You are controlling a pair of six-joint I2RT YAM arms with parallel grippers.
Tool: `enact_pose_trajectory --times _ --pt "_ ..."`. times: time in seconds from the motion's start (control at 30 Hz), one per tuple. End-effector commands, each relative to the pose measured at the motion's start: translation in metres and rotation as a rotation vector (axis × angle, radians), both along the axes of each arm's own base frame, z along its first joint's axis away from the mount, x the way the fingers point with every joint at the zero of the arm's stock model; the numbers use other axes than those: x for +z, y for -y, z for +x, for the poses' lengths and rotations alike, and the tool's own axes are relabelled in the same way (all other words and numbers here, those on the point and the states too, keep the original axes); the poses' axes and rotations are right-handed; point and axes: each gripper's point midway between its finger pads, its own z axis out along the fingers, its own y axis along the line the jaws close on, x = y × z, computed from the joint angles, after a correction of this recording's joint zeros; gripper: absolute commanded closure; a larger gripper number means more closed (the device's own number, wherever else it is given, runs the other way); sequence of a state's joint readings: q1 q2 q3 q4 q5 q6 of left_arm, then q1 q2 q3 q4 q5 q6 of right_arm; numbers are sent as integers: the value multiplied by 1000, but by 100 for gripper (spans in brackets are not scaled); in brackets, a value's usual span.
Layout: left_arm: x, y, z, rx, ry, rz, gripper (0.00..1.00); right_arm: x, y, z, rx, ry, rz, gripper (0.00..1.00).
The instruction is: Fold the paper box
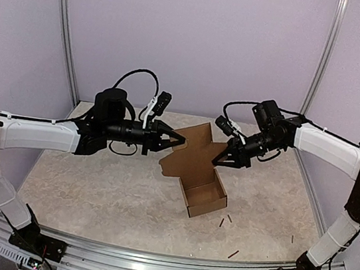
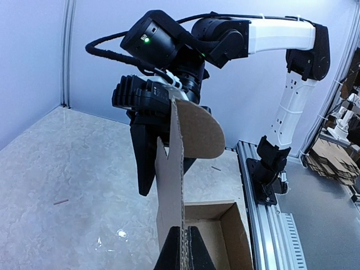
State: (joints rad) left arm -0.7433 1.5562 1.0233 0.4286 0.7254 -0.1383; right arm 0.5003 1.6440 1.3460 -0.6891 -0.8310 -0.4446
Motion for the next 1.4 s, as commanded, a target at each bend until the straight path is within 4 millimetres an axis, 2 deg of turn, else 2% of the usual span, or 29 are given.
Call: enact_pose_trajectory --times 0.0,0.1,0.3,0.43,0.53,0.73,0.83,0.93,1.03,1.1,1.17,1.27,1.37 --pt "-3 0 17 58 -39 -10 100 21 -2 28 -114 103 4 72" --pt "-5 0 30 100 -66 -10 100 28 0 34 -145 137 3 72" --pt "-5 1 46 121 -99 -8 100 43 0 32 -139 179 26 70" --pt "-6 6 53 133 -131 -6 100 42 5 45 -227 191 4 82" --pt "-2 7 62 172 -162 -28 100 39 7 55 -294 203 -18 84" --pt "9 14 89 387 -216 -111 100 39 14 78 -482 265 -87 86" --pt "10 13 105 544 -242 -151 100 40 9 87 -536 283 -111 86" --pt "10 10 118 656 -250 -168 100 44 -3 85 -514 260 -101 85" --pt "3 3 131 722 -255 -147 100 48 -4 82 -506 244 -93 85" --pt "1 -3 133 712 -250 -134 100 52 -2 78 -489 236 -88 81" --pt "4 -9 131 656 -229 -116 100 59 13 81 -496 229 -97 75" --pt "10 -23 123 539 -191 -76 100 78 30 74 -406 198 -52 56" --pt "8 -28 96 355 -124 -24 100 93 44 53 -270 167 -12 44"
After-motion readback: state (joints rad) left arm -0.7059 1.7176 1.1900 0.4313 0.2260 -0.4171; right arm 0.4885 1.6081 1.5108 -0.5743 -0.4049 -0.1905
